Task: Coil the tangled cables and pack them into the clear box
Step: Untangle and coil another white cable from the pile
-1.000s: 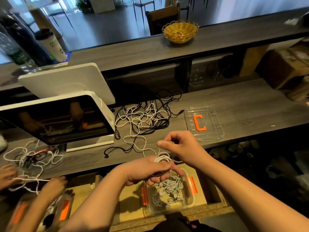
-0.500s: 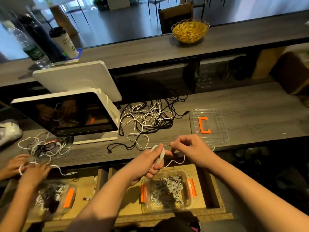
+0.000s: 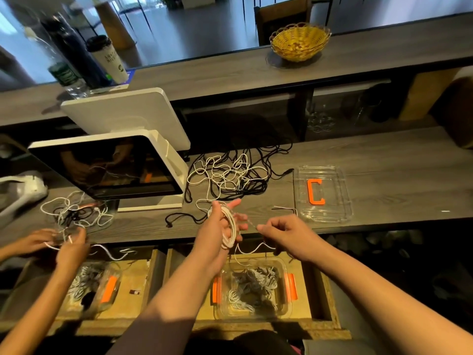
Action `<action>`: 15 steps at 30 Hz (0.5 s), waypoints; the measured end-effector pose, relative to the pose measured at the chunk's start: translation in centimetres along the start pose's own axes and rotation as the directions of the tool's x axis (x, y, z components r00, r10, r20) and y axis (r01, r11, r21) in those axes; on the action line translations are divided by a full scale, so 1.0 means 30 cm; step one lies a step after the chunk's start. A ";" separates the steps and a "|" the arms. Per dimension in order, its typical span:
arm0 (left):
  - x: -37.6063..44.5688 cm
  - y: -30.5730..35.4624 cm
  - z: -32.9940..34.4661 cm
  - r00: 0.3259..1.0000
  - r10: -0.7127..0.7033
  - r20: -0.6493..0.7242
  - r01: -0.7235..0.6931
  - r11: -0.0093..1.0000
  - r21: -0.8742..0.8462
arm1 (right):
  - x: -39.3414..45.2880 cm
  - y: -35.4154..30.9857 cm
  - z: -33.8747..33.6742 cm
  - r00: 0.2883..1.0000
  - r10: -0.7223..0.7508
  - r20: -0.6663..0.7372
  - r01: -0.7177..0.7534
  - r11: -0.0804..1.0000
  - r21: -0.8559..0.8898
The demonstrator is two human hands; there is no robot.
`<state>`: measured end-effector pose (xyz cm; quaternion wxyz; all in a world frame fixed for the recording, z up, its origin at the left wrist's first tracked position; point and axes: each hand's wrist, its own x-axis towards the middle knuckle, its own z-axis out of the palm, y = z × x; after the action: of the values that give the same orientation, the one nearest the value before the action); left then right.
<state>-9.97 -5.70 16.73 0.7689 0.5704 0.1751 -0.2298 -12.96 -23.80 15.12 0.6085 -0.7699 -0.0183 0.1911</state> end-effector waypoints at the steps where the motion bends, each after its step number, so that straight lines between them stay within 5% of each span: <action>1: 0.005 0.003 0.004 1.000 -0.009 -0.011 0.008 0.997 -0.078 | -0.005 0.007 -0.009 0.999 0.025 0.026 -0.026 0.999 0.035; 6: 0.019 0.009 0.031 0.997 -0.049 -0.057 0.023 0.919 -0.393 | -0.027 0.043 -0.043 0.997 0.062 0.036 -0.064 0.997 0.039; 15: 0.055 -0.045 0.073 0.968 -0.079 -0.236 -0.042 0.883 -0.467 | -0.051 0.099 -0.018 0.986 0.139 0.097 -0.120 0.977 -0.178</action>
<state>-9.33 -8.38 15.43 0.8534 0.3905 0.3255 -0.1148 -14.80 -25.45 12.83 0.5242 -0.8076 -0.0175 0.2697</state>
